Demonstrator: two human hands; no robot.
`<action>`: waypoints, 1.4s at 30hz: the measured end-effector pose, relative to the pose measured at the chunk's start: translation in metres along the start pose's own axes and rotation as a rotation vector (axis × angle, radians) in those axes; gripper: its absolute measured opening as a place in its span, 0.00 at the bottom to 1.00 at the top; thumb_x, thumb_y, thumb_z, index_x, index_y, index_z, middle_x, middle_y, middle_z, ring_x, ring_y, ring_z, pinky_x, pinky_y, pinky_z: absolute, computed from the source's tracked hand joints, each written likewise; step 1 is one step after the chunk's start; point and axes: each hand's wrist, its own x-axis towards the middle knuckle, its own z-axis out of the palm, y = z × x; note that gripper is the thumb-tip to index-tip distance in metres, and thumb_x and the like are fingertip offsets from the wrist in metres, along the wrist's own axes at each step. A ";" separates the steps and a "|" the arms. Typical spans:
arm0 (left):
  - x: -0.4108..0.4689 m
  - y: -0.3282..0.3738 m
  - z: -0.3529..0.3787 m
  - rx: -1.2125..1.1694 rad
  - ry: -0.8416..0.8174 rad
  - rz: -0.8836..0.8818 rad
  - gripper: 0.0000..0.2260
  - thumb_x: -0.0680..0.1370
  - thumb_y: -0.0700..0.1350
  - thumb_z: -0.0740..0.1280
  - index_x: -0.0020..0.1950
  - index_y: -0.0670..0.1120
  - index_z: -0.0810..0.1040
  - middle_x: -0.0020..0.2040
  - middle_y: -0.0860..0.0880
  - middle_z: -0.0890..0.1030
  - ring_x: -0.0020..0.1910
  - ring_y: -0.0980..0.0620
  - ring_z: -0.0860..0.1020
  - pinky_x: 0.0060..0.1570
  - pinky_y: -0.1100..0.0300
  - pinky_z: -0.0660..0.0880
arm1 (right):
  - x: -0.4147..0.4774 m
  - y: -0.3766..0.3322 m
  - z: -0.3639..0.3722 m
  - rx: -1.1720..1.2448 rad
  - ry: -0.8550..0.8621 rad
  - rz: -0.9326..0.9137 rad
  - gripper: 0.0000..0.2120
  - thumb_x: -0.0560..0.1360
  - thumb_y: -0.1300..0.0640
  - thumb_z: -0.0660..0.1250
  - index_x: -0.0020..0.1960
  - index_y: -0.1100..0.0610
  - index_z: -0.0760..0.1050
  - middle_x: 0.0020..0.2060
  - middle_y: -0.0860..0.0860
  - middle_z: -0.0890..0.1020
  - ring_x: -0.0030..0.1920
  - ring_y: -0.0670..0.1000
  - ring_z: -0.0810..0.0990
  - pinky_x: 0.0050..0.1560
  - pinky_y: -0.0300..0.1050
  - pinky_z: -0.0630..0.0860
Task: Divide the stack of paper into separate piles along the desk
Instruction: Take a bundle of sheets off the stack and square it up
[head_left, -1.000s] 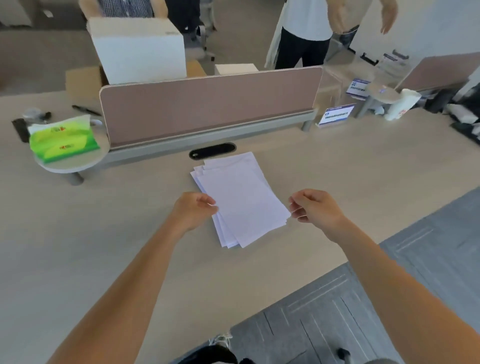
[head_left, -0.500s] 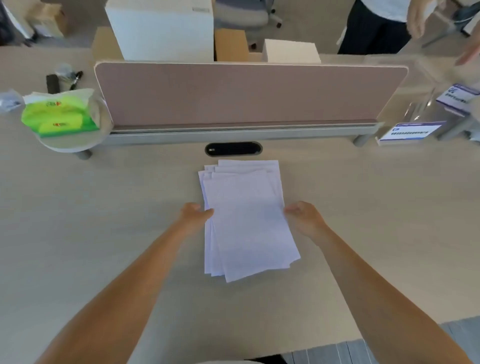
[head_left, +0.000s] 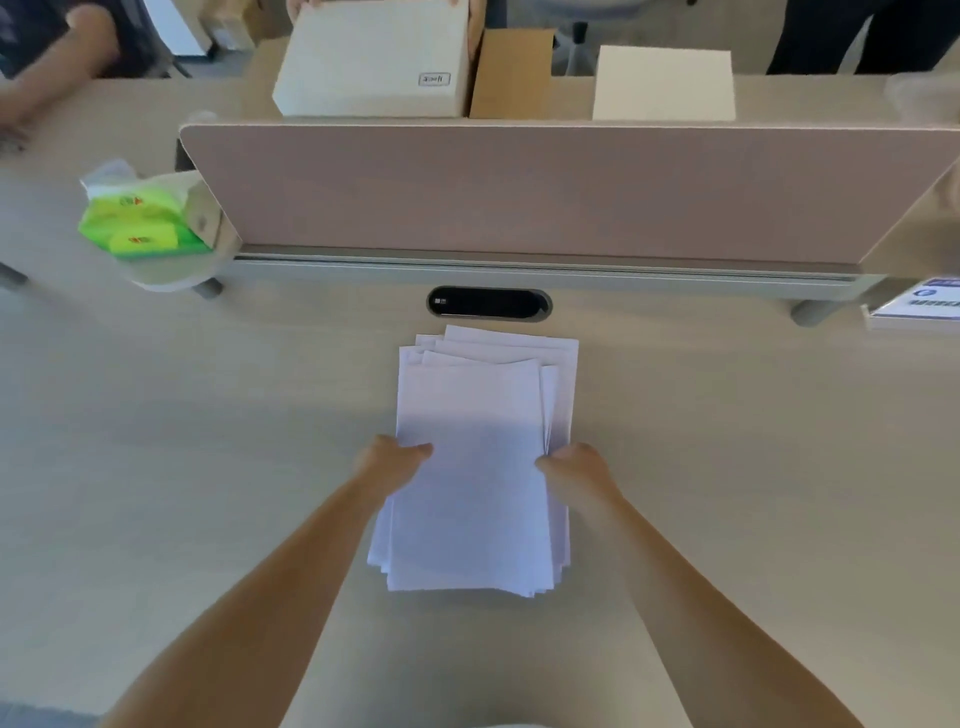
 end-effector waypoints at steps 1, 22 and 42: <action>0.000 0.000 0.001 0.006 0.006 -0.005 0.22 0.71 0.54 0.72 0.55 0.38 0.80 0.39 0.47 0.77 0.44 0.43 0.81 0.39 0.59 0.70 | 0.001 -0.004 0.002 -0.008 -0.022 -0.012 0.12 0.71 0.56 0.63 0.31 0.56 0.64 0.27 0.51 0.67 0.29 0.52 0.66 0.32 0.42 0.61; 0.000 0.003 -0.006 0.258 0.087 0.017 0.32 0.77 0.63 0.63 0.73 0.44 0.67 0.66 0.43 0.76 0.64 0.43 0.75 0.65 0.52 0.70 | 0.003 -0.009 0.030 0.502 0.024 0.049 0.09 0.80 0.59 0.59 0.53 0.59 0.77 0.40 0.53 0.77 0.42 0.53 0.75 0.43 0.43 0.70; -0.038 0.013 -0.001 0.137 0.025 0.193 0.09 0.78 0.47 0.63 0.42 0.43 0.77 0.42 0.38 0.81 0.44 0.38 0.81 0.38 0.56 0.72 | -0.011 -0.009 0.040 0.138 0.037 -0.048 0.09 0.74 0.56 0.57 0.42 0.55 0.74 0.40 0.55 0.78 0.38 0.55 0.76 0.35 0.41 0.69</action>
